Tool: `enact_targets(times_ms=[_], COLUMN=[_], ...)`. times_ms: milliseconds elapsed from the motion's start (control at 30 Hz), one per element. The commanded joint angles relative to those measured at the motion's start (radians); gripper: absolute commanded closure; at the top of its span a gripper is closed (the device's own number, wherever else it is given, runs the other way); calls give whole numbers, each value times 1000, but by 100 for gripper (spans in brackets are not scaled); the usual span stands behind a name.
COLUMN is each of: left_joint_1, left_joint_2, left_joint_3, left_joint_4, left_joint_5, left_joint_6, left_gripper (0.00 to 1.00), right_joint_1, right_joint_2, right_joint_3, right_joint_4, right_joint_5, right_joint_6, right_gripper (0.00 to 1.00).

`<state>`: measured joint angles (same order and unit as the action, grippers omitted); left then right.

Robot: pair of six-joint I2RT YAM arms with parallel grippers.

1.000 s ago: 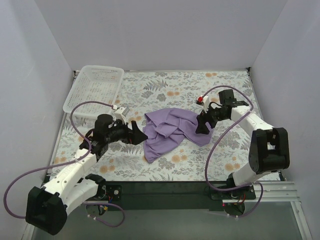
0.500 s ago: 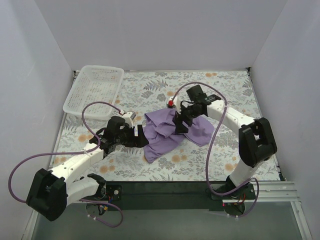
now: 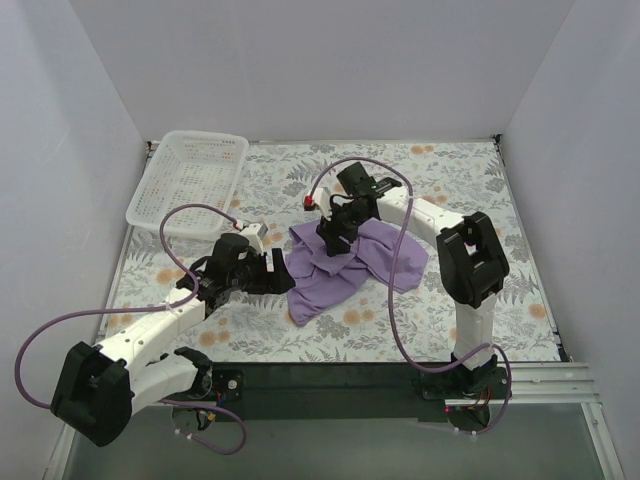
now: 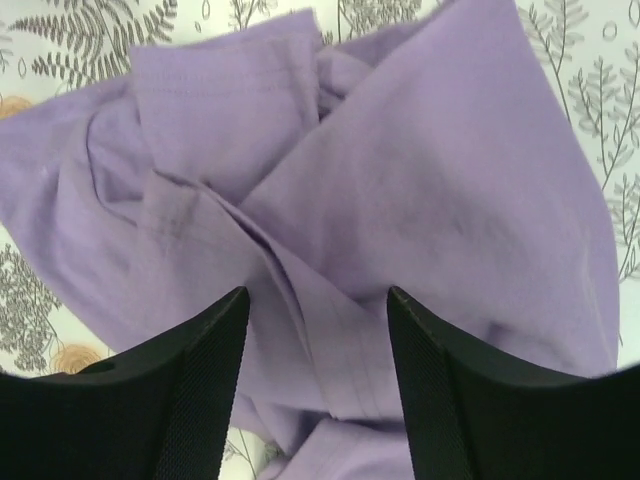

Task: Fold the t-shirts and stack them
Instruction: Flatten the tshirt out

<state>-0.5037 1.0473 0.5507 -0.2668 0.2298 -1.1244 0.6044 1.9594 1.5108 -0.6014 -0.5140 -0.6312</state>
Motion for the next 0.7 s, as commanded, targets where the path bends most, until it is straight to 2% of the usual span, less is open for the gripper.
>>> enact_targets(times_ms=[0,67,100,200,233,300,400,433,533,567,667], left_joint_1=[-4,-4,-4,-4,-2,-4,-4,-4,-4,-2,-4], left_joint_2=[-24,-39,-46,-67,-73,-73,-70,-70,-75,-75,-64], left_joint_3=[6,2,0,-9,-12,-12,-8,-6,-9,-9,-6], left_joint_4=[-6,-6,-6,0,1,6,11,11,26,28,43], left_joint_5=[2,5,6,5,6,14,26,26,39,42,52], left_joint_6=[-15,-26,-29,-43,-46,-48,-48,-46,-51,-54,-57], left_gripper=[25,25,25,26,26,26,26,27,27,27,27], right_joint_1=[41,49,51,40,14,-35,-202,-310,-508,-543,-629], right_joint_2=[33,47,41,-40,-106,-178,-345,-432,-586,-611,-656], right_joint_3=[83,97,91,65,39,11,-95,-175,-326,-419,-545], right_joint_4=[-14,-23,-23,-20,-14,9,104,138,297,369,435], right_joint_5=[34,32,32,92,107,130,160,170,245,294,412], right_joint_6=[22,31,31,24,24,53,126,178,252,263,294], right_gripper=[37,51,66,94,99,99,99,99,99,99,99])
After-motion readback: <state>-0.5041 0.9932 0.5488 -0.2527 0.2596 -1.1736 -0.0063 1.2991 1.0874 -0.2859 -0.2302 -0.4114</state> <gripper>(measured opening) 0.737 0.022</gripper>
